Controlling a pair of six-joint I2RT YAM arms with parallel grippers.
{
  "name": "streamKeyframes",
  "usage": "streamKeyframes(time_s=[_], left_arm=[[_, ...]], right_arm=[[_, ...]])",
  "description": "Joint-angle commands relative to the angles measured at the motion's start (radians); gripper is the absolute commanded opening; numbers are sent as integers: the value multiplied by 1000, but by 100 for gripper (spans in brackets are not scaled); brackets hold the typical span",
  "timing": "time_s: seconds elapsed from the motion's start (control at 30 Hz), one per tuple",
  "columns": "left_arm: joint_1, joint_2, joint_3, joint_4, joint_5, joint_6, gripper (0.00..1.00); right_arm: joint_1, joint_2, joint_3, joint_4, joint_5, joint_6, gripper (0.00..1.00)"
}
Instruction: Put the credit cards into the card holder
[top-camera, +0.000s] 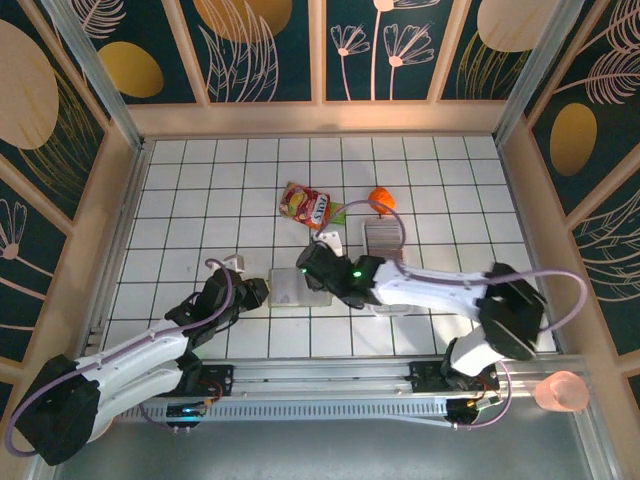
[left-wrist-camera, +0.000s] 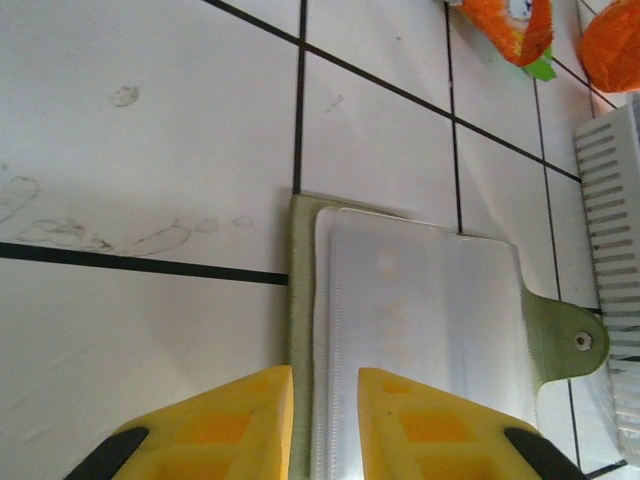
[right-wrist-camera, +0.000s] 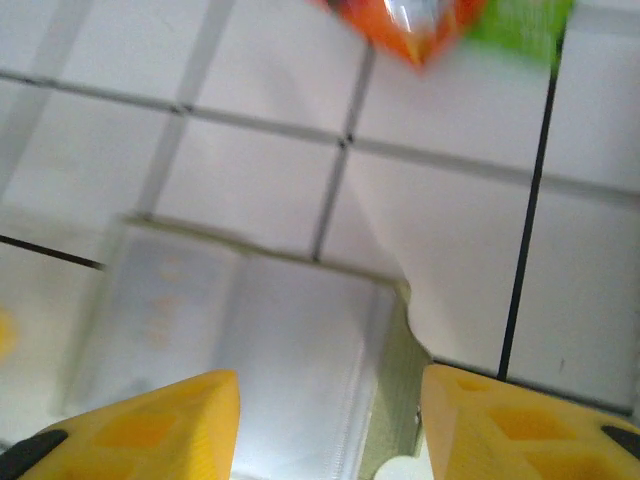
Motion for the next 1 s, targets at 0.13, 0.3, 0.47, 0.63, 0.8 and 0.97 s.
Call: streamKeyframes(time_s=[0.13,0.3,0.47,0.63,0.8,0.97], left_arm=[[-2,-27,31,17,40,22,27],[-3,-51,18,25,47,22,30],[-2,-73,-24,100,57,30,33],[-2,-66,-20,115,36,33,32],[-3,-51,-8,101,40,41,32],[-3,-50,-20,102,41,46,32]], right_arm=[[-3,-380,-120,217,-106,-968,57],[-108,-565,-175,0,-263,-1439,71],[-375,-624,-214,-194,-363,-1710,81],[-474,-623,-336,-216,-320,-1905,82],[-491,-586,-435,-93,-325,-1965,82],[-491,-524,-469,-11,-330,-1992,83]])
